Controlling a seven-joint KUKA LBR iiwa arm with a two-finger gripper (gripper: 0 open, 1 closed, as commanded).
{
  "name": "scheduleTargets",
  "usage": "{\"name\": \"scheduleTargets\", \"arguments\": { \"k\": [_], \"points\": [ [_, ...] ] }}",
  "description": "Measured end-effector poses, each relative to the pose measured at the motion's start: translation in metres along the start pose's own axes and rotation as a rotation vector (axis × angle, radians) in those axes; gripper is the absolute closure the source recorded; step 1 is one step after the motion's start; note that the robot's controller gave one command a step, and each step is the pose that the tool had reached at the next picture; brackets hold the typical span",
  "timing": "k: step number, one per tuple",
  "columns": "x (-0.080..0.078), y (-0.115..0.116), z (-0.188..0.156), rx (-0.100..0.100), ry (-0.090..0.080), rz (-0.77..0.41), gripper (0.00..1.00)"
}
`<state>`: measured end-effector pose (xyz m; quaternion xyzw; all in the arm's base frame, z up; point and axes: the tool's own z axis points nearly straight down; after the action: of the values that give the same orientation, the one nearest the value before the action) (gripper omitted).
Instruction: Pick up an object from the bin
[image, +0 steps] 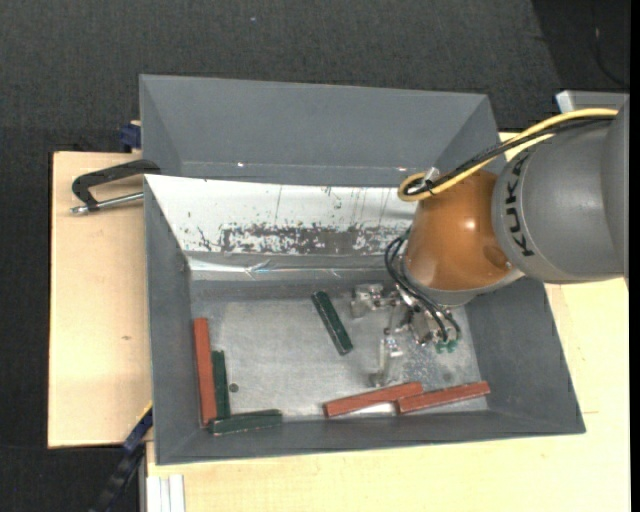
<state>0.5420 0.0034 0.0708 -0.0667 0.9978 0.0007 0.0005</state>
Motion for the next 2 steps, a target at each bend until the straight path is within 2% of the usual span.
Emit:
{"name": "scheduleTargets", "arguments": {
  "k": [1,2],
  "points": [
    [-0.0288,0.0525,-0.0107,-0.001,-0.004,0.193,1.0],
    [-0.0288,0.0524,-0.0107,-0.001,-0.004,0.193,0.0]
  ]
}}
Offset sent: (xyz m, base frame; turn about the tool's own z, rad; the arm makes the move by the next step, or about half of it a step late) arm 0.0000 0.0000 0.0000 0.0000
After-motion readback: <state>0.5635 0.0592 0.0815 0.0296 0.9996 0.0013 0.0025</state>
